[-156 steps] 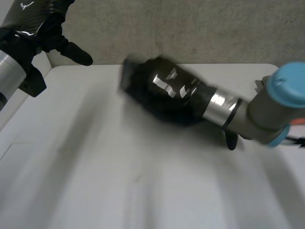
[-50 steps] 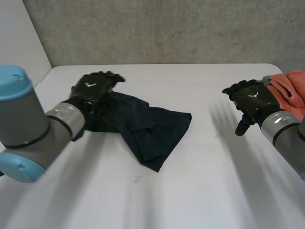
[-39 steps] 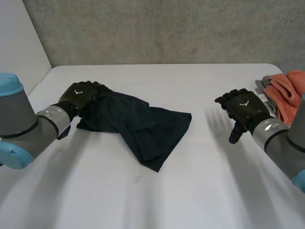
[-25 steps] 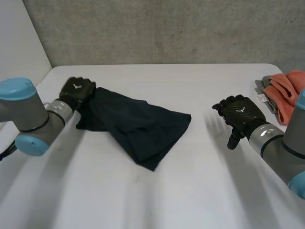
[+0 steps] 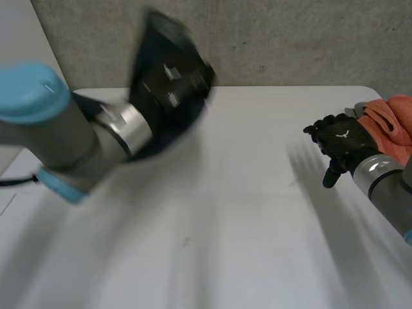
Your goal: Fold the laundry.
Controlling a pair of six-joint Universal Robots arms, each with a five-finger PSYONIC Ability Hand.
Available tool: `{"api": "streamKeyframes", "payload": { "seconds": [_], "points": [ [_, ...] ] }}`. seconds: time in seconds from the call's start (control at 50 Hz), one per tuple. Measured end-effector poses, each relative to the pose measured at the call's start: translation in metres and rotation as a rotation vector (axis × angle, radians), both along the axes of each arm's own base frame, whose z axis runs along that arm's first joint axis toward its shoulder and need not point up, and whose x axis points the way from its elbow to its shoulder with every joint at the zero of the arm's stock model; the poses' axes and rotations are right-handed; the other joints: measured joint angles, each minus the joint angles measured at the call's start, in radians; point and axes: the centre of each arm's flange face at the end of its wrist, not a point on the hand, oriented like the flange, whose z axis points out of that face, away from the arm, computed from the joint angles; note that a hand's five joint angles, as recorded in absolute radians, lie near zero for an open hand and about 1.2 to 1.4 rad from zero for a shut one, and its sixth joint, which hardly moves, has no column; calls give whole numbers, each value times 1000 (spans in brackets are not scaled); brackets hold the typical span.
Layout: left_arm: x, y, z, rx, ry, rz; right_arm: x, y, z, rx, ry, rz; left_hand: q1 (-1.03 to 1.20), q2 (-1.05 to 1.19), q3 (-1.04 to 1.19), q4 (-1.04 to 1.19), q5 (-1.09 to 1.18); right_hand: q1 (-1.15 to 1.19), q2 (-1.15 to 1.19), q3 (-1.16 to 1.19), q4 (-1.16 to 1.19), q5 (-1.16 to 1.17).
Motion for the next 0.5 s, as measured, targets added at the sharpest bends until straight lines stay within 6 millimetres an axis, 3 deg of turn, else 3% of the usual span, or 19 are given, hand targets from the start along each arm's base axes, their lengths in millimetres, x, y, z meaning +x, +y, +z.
{"api": "streamKeyframes", "payload": {
  "seconds": [0.06,0.12,0.14,0.16,0.18,0.24,0.34,0.38,0.4,0.5],
  "points": [
    [-11,31,-33,102,-68,-98,-5,-5,3,-9,-3,-13,0,-7,-6,-10,0,0,0,0,0,0],
    [-17,79,-74,221,-168,-227,-12,-11,8,-18,-5,-32,-369,-384,-359,-383,-301,0,0,0,0,0],
    [-17,91,-82,241,-192,-256,-14,-14,9,-19,-6,-37,-369,-384,-359,-383,-301,0,0,0,0,0],
    [-17,97,-85,249,-204,-270,-15,-14,9,-20,-6,-39,-369,-384,-359,-383,-301,0,0,0,0,0],
    [-15,115,-92,263,-236,-308,-17,-17,11,-21,-7,-45,-663,-676,-670,-699,-601,0,0,0,0,0],
    [-11,130,-92,246,-260,-330,-19,-20,13,-21,-8,-47,-704,-736,-730,-762,-660,0,0,0,0,0],
    [3,126,-66,155,-242,-269,-12,-18,23,-15,-14,-26,-778,-838,-833,-860,-791,0,0,0,0,0],
    [14,112,-47,109,-211,-196,-2,-12,31,-13,-26,0,-791,-849,-844,-870,-803,0,0,0,0,0],
    [14,112,-47,109,-211,-196,-2,-12,31,-13,-26,0,-791,-849,-844,-870,-803,0,0,0,0,0],
    [43,71,-7,49,-119,12,27,5,48,11,-69,72,-791,-849,-844,-870,-802,0,0,0,0,0]
  ]
}}
